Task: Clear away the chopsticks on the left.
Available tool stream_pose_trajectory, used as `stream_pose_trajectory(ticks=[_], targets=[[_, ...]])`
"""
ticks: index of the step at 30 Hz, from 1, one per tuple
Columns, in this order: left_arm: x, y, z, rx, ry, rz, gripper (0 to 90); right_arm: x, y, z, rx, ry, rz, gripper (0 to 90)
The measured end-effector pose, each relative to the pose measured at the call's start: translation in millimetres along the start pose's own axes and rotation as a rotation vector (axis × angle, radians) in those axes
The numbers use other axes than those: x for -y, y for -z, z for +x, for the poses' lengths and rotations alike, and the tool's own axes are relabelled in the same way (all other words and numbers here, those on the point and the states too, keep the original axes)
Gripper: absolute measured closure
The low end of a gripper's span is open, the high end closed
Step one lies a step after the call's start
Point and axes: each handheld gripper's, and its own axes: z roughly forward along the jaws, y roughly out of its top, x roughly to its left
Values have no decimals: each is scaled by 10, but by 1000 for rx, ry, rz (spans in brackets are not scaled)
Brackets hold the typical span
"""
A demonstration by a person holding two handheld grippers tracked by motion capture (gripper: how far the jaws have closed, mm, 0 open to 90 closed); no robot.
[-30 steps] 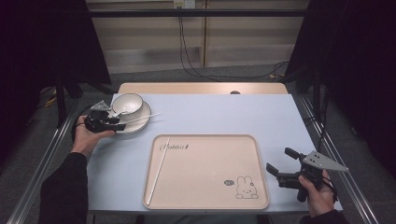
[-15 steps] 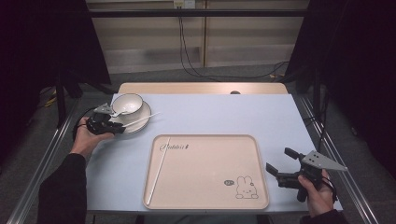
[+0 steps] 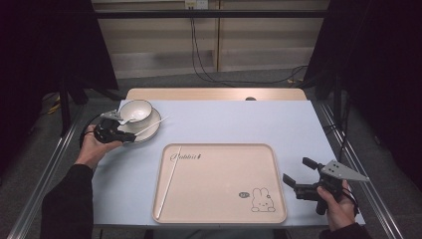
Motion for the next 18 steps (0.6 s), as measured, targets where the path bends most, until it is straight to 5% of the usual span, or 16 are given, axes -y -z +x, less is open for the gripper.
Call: stream_pose_trajectory(ticks=[13,18], targets=[[54,331,-189,0,60,-109,843,-4,-4,-5,1,6,-1,24],[139,429,-338,3,49,-122,842,-8,-8,-3,4,10,1,24]])
